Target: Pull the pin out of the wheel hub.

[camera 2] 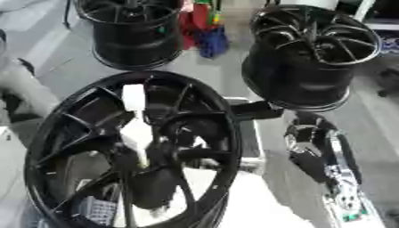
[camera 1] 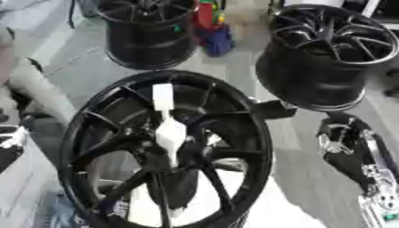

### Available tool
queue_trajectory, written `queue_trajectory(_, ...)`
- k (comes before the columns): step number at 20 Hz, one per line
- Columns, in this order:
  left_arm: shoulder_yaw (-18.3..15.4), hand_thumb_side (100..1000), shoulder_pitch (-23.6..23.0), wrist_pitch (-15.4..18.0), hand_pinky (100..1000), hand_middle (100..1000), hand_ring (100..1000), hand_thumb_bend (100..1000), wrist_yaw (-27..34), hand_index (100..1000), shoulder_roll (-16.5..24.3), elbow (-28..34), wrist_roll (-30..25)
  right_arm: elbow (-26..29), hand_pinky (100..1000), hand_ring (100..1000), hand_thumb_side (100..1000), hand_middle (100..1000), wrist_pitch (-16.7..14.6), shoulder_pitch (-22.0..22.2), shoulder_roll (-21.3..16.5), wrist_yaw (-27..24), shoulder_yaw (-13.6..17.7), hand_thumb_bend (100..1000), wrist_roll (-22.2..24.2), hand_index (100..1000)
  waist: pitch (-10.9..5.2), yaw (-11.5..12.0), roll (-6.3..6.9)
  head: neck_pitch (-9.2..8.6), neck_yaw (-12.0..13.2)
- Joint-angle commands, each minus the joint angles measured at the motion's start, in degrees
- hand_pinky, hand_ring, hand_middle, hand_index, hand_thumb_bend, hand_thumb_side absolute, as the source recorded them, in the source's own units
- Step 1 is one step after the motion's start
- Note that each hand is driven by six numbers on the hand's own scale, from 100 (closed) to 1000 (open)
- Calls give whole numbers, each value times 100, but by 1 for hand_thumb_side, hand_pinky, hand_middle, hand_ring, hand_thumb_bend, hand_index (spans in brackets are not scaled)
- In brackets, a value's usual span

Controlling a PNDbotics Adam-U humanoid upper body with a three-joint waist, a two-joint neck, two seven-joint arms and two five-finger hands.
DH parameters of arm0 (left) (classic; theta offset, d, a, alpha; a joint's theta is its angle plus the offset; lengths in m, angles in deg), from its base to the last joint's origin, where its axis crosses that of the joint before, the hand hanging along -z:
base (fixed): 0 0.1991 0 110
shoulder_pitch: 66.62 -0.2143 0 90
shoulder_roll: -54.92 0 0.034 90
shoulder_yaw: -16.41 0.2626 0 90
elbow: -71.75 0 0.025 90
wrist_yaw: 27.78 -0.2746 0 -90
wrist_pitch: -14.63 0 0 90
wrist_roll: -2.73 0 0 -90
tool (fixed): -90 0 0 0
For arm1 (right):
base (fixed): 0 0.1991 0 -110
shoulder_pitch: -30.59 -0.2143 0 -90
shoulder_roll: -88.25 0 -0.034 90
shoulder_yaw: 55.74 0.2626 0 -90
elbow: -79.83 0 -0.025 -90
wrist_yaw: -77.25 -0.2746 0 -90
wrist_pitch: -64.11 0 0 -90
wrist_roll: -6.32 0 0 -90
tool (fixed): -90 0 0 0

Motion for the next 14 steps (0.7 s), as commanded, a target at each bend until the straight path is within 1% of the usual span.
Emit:
queue_trajectory(1,-31,241,83,-1,568,631,598,519,8,740,113,112,25,76,614,579,161,645,7,-28,-49,21,51,100,-24,769,-45,-7,20,-52,2)
queue_trajectory(6,-36,243,96,0,568,631,598,521,14,741,151,127,33,72,614,579,161,645,8,-25,-49,23,55,100,-29,769,-49,-6,20,-40,8)
queue_trajectory(9,-47,248,118,2,568,631,598,525,26,741,288,161,52,69,614,579,161,645,9,-24,-53,24,57,100,-31,769,-53,-11,25,-38,7)
queue_trajectory(10,-45,253,130,2,568,632,598,527,30,743,383,178,57,67,614,578,161,645,9,-24,-57,24,56,100,-30,770,-55,-16,29,-37,9)
queue_trajectory(12,-19,267,170,10,570,634,599,532,43,748,700,234,54,58,613,578,161,645,11,-24,-68,25,51,100,-26,770,-59,-32,42,-35,11)
queue_trajectory(14,42,284,231,32,573,637,600,534,61,755,1179,319,23,49,613,578,161,645,12,-23,-85,28,45,100,-21,771,-64,-54,60,-33,20)
